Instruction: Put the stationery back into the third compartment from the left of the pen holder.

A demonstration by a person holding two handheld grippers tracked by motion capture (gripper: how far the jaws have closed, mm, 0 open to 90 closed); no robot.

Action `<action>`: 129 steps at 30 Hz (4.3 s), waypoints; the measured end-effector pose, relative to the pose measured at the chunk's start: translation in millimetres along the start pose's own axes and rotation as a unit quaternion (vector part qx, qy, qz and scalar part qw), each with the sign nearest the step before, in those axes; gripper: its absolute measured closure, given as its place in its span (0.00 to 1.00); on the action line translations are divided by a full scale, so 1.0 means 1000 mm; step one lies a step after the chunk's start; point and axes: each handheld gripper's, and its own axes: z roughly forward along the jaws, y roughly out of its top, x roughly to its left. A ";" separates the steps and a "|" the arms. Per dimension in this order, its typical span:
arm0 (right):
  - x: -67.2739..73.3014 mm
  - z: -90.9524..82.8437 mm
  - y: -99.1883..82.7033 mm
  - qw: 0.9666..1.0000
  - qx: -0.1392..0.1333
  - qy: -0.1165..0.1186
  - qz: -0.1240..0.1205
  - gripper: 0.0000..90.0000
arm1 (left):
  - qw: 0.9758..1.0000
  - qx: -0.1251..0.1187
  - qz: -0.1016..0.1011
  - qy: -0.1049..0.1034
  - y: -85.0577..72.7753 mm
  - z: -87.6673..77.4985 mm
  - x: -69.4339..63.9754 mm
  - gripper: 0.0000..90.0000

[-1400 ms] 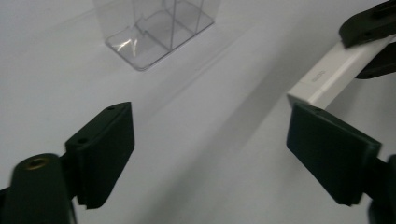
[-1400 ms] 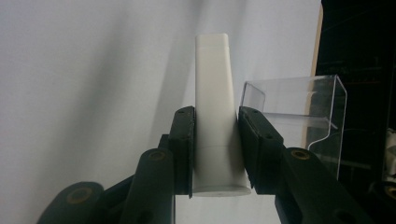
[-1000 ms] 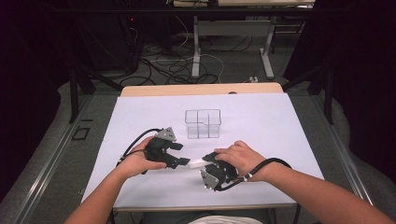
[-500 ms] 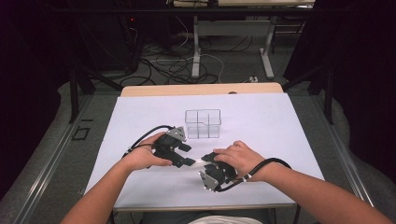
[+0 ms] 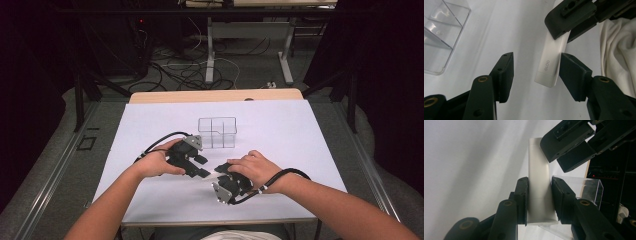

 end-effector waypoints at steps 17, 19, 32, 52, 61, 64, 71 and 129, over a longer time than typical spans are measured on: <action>0.003 0.002 0.004 0.999 -0.012 -0.014 -0.030 0.74 | 0.995 0.056 0.019 -0.080 0.013 0.019 -0.003 0.65; 0.006 0.004 0.006 0.999 -0.022 -0.021 -0.021 0.74 | 0.994 0.063 0.026 -0.084 0.014 0.020 -0.003 0.67; 0.006 0.006 0.009 0.999 -0.013 -0.012 -0.039 0.74 | 0.992 0.072 0.044 -0.093 0.013 0.022 -0.002 0.75; 0.005 0.010 0.007 0.999 -0.006 -0.009 -0.035 0.73 | 0.992 0.071 0.028 -0.097 0.012 0.024 0.003 0.76; 0.002 0.007 0.004 1.000 -0.019 -0.002 -0.013 0.64 | 0.995 0.065 -0.002 -0.069 0.008 0.024 0.010 0.76; 0.002 0.007 0.002 1.000 -0.027 -0.013 -0.002 0.61 | 0.997 0.064 -0.014 -0.051 0.008 0.022 0.012 0.76; -0.001 0.004 0.004 0.998 -0.048 -0.021 0.025 0.57 | 0.999 0.035 -0.035 -0.002 0.011 0.014 0.017 0.76; -0.029 -0.020 -0.095 0.769 -0.093 -0.036 0.631 0.17 | 0.903 -0.317 -0.196 0.215 0.059 0.013 0.031 0.76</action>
